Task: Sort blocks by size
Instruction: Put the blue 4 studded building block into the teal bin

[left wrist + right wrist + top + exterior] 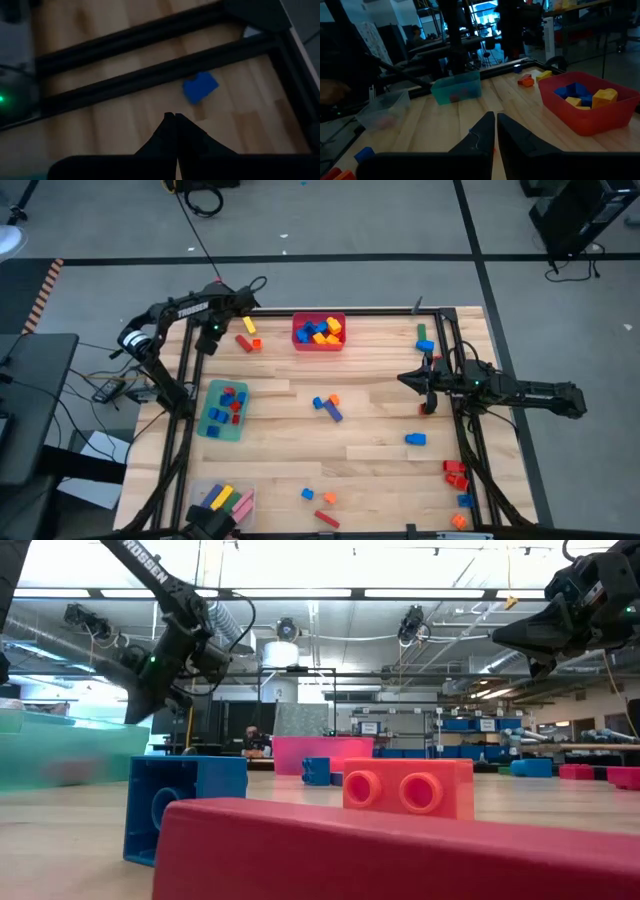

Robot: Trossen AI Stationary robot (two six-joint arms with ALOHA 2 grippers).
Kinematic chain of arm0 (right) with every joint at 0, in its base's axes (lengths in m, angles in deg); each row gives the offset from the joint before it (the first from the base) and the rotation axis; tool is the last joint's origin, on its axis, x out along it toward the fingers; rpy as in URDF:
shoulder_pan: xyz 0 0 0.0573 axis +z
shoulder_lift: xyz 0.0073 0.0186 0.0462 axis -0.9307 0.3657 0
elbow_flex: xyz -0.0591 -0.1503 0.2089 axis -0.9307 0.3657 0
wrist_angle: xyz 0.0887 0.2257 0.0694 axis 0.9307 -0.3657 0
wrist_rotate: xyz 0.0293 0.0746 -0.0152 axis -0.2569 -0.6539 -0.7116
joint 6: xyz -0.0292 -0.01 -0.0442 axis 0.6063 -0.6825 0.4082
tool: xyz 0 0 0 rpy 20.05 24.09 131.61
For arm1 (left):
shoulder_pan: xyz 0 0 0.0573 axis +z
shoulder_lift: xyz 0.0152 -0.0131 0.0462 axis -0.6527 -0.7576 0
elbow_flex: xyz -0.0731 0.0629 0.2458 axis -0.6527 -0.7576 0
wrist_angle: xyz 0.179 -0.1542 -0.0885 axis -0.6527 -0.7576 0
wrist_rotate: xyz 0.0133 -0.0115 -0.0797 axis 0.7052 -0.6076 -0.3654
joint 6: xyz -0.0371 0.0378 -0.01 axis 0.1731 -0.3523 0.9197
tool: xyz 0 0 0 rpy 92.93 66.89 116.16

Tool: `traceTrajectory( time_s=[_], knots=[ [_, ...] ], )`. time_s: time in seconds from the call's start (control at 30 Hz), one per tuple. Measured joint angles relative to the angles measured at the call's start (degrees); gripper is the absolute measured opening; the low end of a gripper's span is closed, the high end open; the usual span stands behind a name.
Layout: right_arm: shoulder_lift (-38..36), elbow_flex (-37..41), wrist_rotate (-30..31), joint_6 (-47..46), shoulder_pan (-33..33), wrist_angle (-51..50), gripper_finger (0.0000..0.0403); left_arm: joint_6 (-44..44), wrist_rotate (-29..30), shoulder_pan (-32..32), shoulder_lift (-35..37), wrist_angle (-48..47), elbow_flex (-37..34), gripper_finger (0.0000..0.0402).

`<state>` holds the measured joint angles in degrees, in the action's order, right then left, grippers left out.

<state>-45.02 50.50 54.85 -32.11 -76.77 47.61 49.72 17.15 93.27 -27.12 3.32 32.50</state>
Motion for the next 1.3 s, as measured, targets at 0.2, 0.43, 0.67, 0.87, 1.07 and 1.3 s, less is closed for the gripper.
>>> traceTrajectory(
  time_s=[0.2,0.43,0.67,0.87,1.07,1.3],
  knots=[
    [0.0,0.0,-0.01,-0.01,-0.01,0.0,0.0032,-3.01,0.06,3.49,-0.02,5.64,-3.4,0.0],
    [0.0,0.0,0.01,0.0,0.01,-0.01,0.003,-7.1,-3.5,7.89,-0.02,12.57,-6.41,0.0],
    [0.0,0.0,-0.01,0.01,0.01,0.0,0.0034,-7.72,-7.04,10.72,-0.02,16.23,-9.66,0.0],
    [0.01,0.0,0.01,0.01,0.0,-0.02,0.003,-10.72,-9.71,12.37,0.13,19.81,-9.81,0.0],
    [0.0,0.0,-0.01,-0.01,-0.01,0.0,0.0031,-12.6,-11.64,12.36,0.13,17.93,-7.34,0.0],
    [0.0,0.0,0.0,0.0,-0.01,0.0,0.0036,-13.26,-7.67,12.56,0.17,13.84,-2.27,0.0]
  ],
)
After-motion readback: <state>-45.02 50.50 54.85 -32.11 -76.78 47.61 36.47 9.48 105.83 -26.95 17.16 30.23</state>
